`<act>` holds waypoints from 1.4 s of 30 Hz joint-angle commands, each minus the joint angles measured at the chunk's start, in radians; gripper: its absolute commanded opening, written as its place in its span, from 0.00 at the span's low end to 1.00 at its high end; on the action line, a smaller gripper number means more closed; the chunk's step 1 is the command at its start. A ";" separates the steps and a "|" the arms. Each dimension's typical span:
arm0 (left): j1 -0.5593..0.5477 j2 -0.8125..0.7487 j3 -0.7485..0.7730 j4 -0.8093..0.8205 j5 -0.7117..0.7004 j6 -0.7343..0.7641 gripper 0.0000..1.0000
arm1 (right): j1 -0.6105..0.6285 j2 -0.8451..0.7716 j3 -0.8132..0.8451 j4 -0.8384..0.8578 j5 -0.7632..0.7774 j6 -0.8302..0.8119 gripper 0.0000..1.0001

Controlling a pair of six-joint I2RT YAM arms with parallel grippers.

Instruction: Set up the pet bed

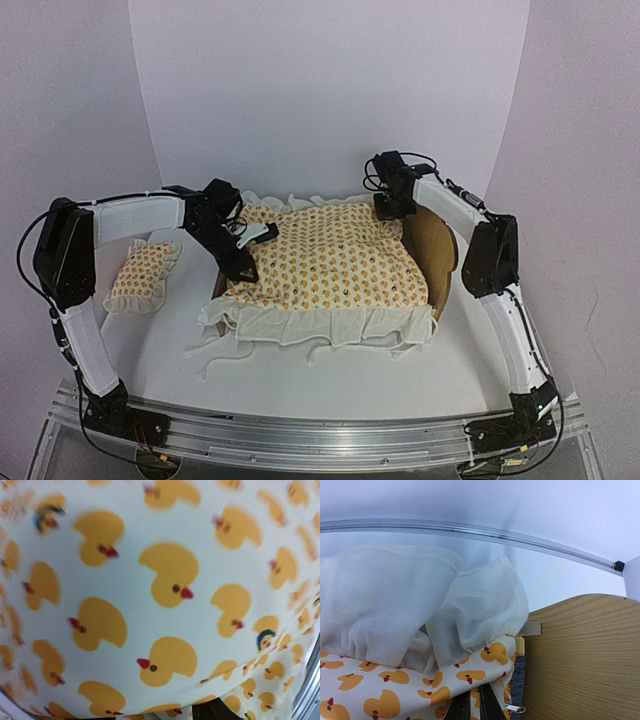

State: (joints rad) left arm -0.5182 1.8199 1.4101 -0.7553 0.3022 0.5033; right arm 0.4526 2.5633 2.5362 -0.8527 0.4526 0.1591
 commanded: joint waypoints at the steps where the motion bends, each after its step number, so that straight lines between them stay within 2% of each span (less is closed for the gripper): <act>1: 0.046 -0.021 0.283 -0.069 0.125 -0.019 0.56 | 0.022 -0.114 0.054 0.069 -0.012 -0.055 0.16; 4: 0.204 0.018 0.458 -0.094 0.225 -0.133 0.74 | 0.037 -0.181 0.060 0.102 -0.055 -0.078 0.34; 6: 0.296 0.033 0.509 -0.092 0.162 -0.164 0.87 | 0.055 -0.229 0.055 0.125 -0.090 -0.101 0.42; 8: 0.357 0.031 0.497 -0.076 0.046 -0.164 0.93 | 0.075 -0.271 0.042 0.146 -0.119 -0.123 0.52; 10: 0.426 0.017 0.452 -0.056 -0.012 -0.158 0.99 | 0.094 -0.313 0.017 0.169 -0.151 -0.136 0.63; 13: 0.501 0.008 0.331 0.001 -0.169 -0.126 1.00 | 0.123 -0.360 -0.010 0.184 -0.183 -0.140 0.70; 17: 0.630 0.042 0.170 0.086 -0.333 -0.098 0.99 | 0.186 -0.404 -0.048 0.194 -0.206 -0.151 0.71; 21: 0.653 0.111 0.070 0.126 -0.370 -0.035 0.98 | 0.250 -0.424 -0.077 0.198 -0.207 -0.210 0.71; 24: 0.657 0.188 0.034 0.167 -0.441 -0.023 0.90 | 0.271 -0.436 -0.101 0.198 -0.221 -0.200 0.71; 27: 0.659 0.236 0.026 0.173 -0.426 -0.030 0.64 | 0.281 -0.456 -0.130 0.199 -0.228 -0.189 0.71; 29: 0.658 0.251 0.038 0.154 -0.391 -0.040 0.36 | 0.285 -0.470 -0.145 0.199 -0.230 -0.182 0.71; 30: 0.659 0.250 0.043 0.150 -0.370 -0.048 0.15 | 0.286 -0.478 -0.153 0.199 -0.236 -0.173 0.71; 31: 0.659 0.240 0.047 0.147 -0.344 -0.051 0.04 | 0.287 -0.485 -0.159 0.199 -0.245 -0.162 0.71; 32: 0.659 0.226 0.052 0.142 -0.313 -0.050 0.00 | 0.289 -0.492 -0.164 0.199 -0.256 -0.150 0.71; 35: 0.657 0.140 0.084 0.101 -0.160 -0.020 0.00 | 0.298 -0.506 -0.174 0.201 -0.302 -0.119 0.71; 37: 0.647 0.074 0.134 0.032 0.009 0.069 0.00 | 0.304 -0.515 -0.175 0.201 -0.354 -0.119 0.70; 40: 0.559 -0.065 0.176 -0.069 0.160 0.337 0.00 | 0.311 -0.518 -0.160 0.209 -0.473 -0.121 0.70; 42: 0.437 -0.122 0.214 -0.177 0.116 0.568 0.00 | 0.311 -0.514 -0.136 0.209 -0.518 -0.091 0.70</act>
State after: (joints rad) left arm 0.1073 1.9181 1.5034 -0.7394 0.2482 0.6461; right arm 0.7494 2.1125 2.3596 -0.6678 0.0869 0.0238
